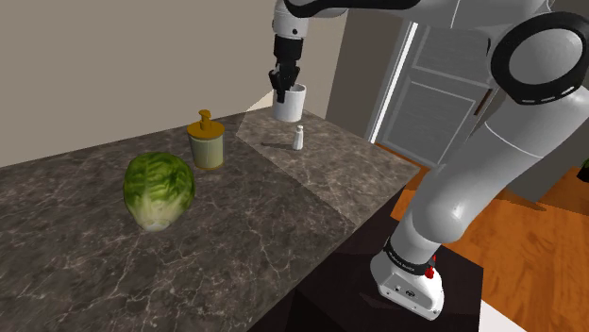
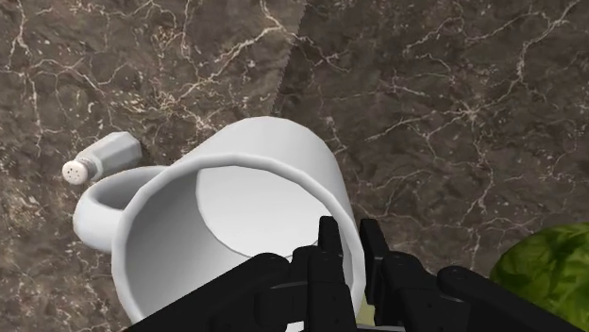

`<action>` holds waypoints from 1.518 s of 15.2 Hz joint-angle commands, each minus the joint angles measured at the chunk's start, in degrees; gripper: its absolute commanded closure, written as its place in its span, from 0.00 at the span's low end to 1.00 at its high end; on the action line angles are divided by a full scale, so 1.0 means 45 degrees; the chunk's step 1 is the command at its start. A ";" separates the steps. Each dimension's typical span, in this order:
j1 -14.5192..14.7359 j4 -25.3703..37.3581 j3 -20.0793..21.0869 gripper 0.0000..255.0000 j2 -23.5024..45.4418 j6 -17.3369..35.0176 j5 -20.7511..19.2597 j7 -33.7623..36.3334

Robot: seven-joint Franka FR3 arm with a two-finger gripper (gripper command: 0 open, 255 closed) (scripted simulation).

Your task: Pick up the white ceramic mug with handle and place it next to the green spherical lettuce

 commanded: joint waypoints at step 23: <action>0.1768 0.1367 0.2324 1.00 0.2725 0.1353 -0.0119 0.4133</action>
